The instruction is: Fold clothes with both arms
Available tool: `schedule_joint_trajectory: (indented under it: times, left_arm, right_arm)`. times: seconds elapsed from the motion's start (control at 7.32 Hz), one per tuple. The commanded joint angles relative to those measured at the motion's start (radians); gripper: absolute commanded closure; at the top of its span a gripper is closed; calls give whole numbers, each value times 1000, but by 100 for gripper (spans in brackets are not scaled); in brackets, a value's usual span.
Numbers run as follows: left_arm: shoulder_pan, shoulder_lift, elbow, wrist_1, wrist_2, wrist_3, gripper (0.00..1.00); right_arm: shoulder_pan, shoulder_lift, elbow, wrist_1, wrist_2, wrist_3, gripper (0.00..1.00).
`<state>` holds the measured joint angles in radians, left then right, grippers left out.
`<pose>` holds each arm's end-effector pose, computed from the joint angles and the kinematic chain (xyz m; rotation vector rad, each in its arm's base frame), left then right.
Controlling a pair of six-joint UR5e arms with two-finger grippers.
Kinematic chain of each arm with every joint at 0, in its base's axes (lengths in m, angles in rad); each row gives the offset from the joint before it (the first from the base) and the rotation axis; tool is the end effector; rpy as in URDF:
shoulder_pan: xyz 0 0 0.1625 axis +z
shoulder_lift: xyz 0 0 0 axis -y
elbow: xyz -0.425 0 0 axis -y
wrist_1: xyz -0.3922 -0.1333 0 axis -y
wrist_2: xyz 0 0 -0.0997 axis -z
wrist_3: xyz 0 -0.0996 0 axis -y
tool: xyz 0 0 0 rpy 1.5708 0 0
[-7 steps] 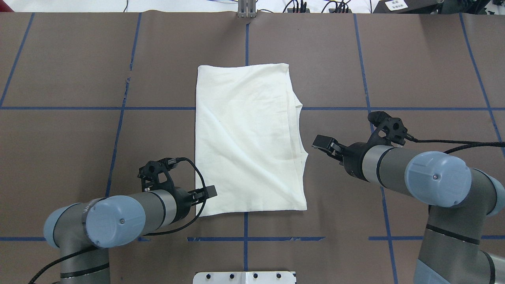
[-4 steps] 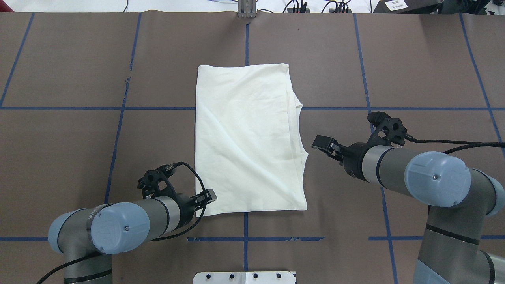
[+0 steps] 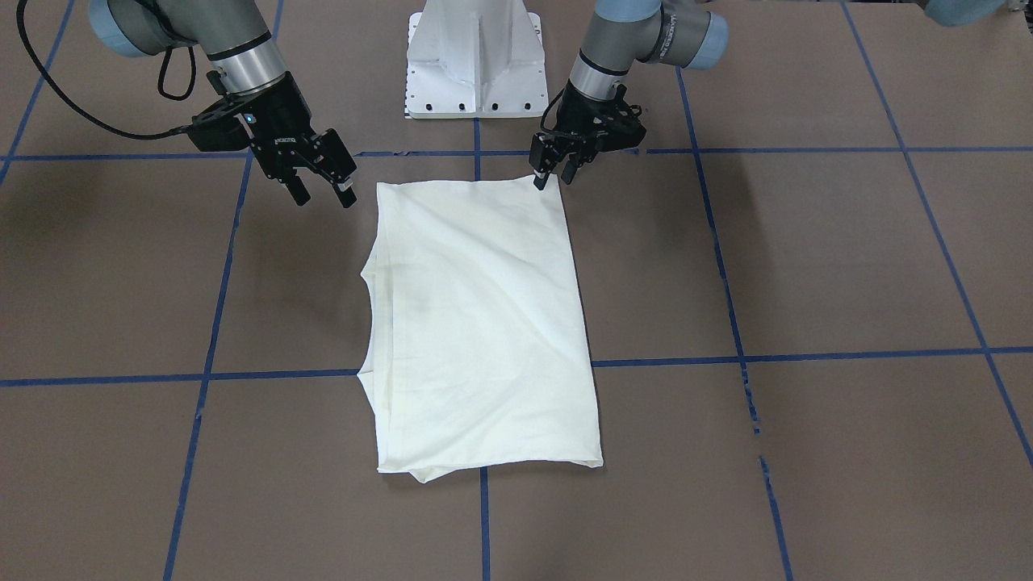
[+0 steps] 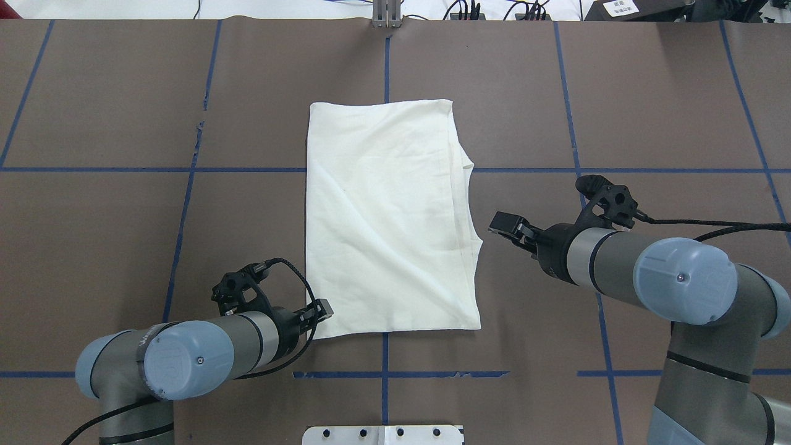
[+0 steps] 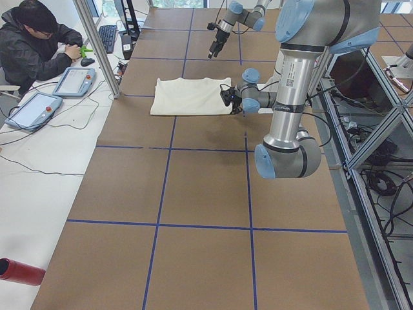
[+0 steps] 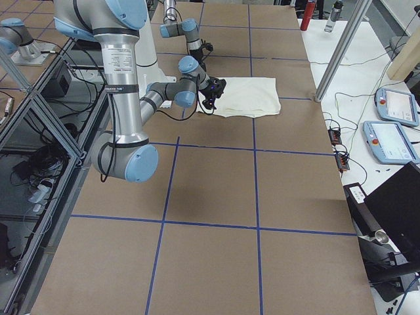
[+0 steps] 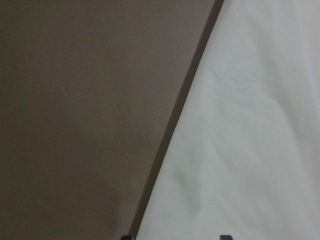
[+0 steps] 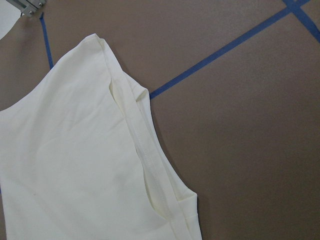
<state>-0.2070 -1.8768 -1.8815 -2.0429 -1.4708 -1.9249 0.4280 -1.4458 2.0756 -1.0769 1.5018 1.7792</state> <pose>0.5401 -0.2598 0.2985 0.0099 1.1077 -0.5580 -0.3991 -0.3361 0.3062 0.1876 -1.1293 0.6056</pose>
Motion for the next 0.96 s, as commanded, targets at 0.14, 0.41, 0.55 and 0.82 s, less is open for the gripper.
schedule_joint_trajectory:
  times: [0.14,0.41,0.55,0.82]
  left_arm:
    - [5,-2,16,0,0,1,34]
    - [18,-10,22,1,0,3,34]
    - [20,-10,22,0,1,4,34]
    - [29,-11,21,1,1,4,34]
  right_arm:
    - [0,-2,0,0,0,0,1]
    - [0,-4,0,0,-2,2,1]
    - [0,-4,-2,0,-11,0,1]
    - [0,-5,-5,3,-17,2,1]
